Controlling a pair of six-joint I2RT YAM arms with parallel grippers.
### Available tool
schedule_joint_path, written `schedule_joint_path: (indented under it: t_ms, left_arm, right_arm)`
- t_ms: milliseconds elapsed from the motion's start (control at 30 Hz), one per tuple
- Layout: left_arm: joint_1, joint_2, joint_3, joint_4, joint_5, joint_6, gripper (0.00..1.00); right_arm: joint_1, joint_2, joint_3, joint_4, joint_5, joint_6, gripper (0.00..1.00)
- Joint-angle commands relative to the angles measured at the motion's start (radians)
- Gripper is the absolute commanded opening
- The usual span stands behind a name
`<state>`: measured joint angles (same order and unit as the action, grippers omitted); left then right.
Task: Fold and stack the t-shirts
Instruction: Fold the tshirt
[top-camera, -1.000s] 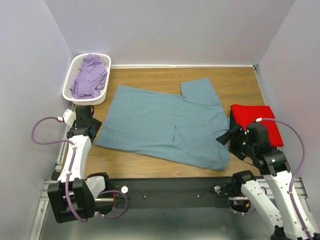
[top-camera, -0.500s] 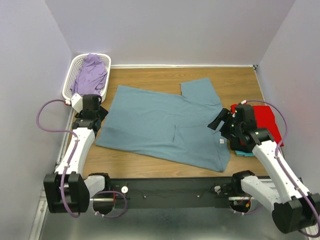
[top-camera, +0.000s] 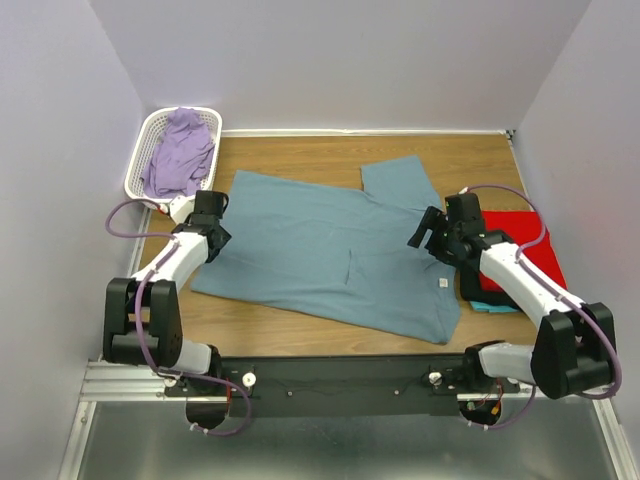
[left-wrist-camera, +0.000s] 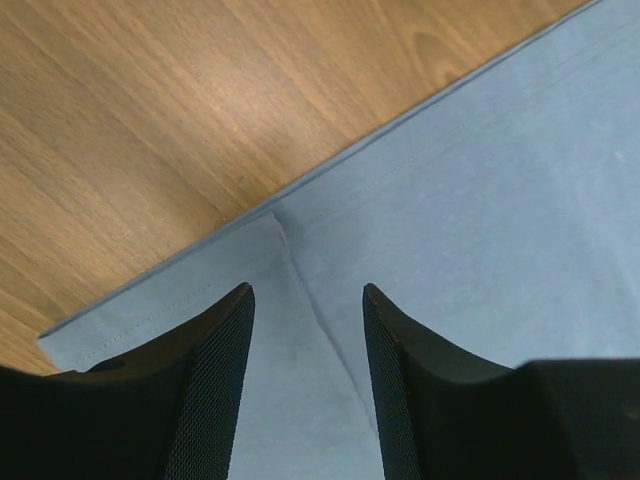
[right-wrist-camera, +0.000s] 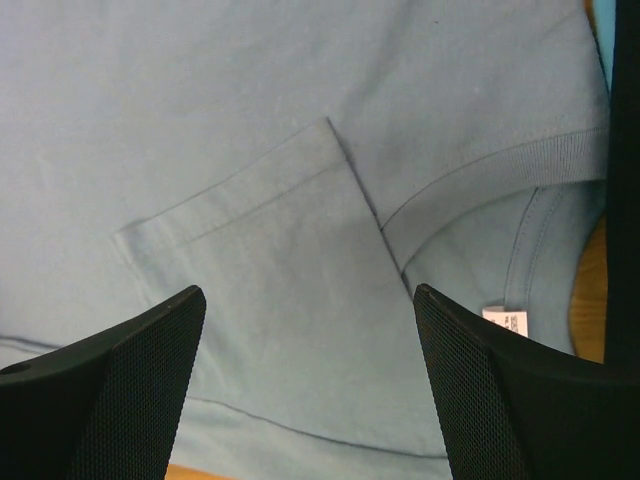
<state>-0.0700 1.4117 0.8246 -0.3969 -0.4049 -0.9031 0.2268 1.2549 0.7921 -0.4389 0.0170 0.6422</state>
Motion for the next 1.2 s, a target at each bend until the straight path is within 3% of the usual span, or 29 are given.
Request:
schedule_joint_path:
  t_ms: [0,100,367,833,1033,1167]
  left_arm:
    - [-0.01,0.042,0.013,0.024,-0.061,-0.037,0.52]
    - [-0.01,0.078,0.027,0.03,-0.066,-0.037,0.52]
    - [-0.01,0.144,0.073,0.024,-0.095,-0.026,0.45]
    - [-0.01,0.199,0.091,0.0,-0.114,-0.043,0.44]
    - [-0.01,0.207,0.1,-0.008,-0.109,-0.045,0.36]
    - [-0.01,0.217,0.103,-0.014,-0.109,-0.045,0.25]
  right_arm:
    - [0.029,0.031,0.012,0.068,0.061,-0.039,0.91]
    - [0.039,0.064,0.002,0.088,0.104,-0.044,0.9]
    - [0.042,0.201,0.041,0.147,0.107,-0.062,0.57]
    - [0.052,0.268,0.032,0.193,0.116,-0.061,0.51]
    - [0.054,0.304,0.042,0.207,0.132,-0.065,0.51]
    - [0.055,0.324,0.05,0.213,0.135,-0.065,0.5]
